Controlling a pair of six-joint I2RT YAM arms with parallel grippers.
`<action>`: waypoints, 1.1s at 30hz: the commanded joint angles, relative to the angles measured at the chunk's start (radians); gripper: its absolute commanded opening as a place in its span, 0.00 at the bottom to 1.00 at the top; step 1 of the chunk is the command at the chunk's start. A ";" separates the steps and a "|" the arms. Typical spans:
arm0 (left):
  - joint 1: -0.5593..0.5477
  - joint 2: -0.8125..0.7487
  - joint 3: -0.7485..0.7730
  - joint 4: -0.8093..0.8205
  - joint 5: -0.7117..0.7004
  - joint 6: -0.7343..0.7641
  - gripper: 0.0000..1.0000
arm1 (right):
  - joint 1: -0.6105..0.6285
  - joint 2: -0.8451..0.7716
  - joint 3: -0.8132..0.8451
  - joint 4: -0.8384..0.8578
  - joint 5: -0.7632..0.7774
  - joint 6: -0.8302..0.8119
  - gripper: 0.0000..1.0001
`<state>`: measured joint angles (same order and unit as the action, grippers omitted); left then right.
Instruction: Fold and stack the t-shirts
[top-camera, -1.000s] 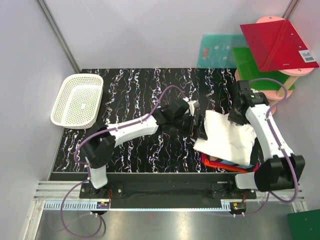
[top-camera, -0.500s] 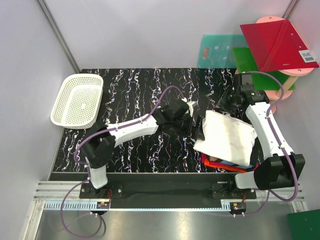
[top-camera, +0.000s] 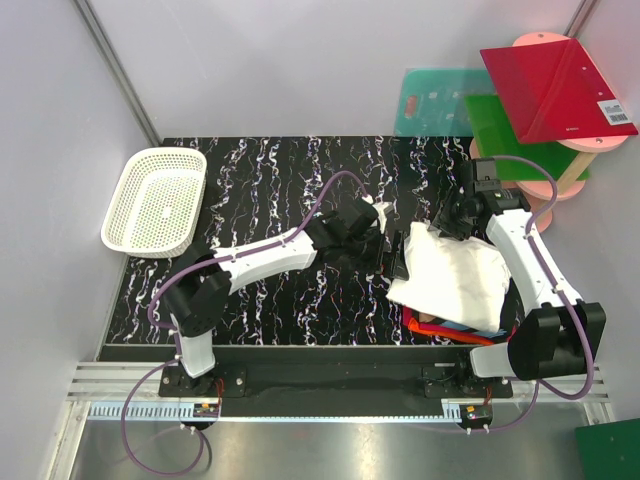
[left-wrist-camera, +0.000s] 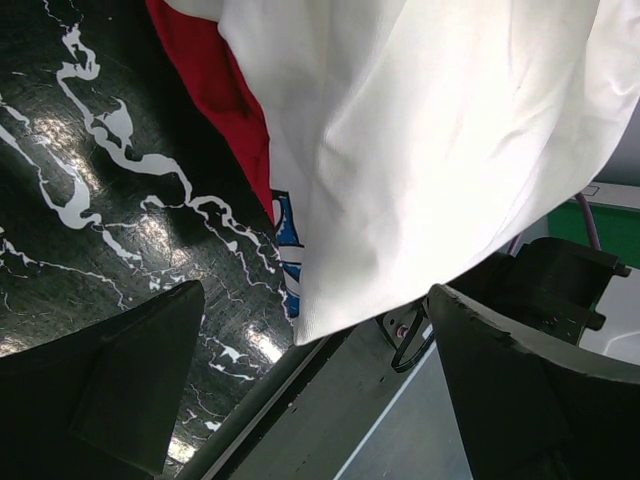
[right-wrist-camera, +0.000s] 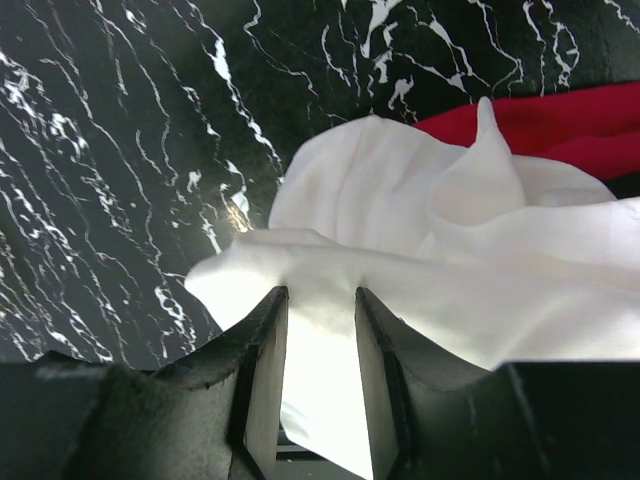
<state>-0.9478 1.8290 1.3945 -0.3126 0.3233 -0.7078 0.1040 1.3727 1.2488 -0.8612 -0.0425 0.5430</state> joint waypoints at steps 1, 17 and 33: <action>0.003 0.022 0.020 0.018 -0.015 0.001 0.99 | 0.003 -0.017 -0.008 0.014 0.020 -0.055 0.41; -0.052 0.127 0.169 -0.029 0.040 0.005 0.00 | 0.002 -0.032 0.017 0.014 0.036 -0.083 0.40; -0.126 0.118 0.437 -0.065 0.149 -0.024 0.00 | 0.003 -0.041 -0.015 0.021 0.084 -0.083 0.40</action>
<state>-1.0374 1.9568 1.7325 -0.4095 0.3733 -0.7101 0.1040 1.3697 1.2354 -0.8585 -0.0067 0.4744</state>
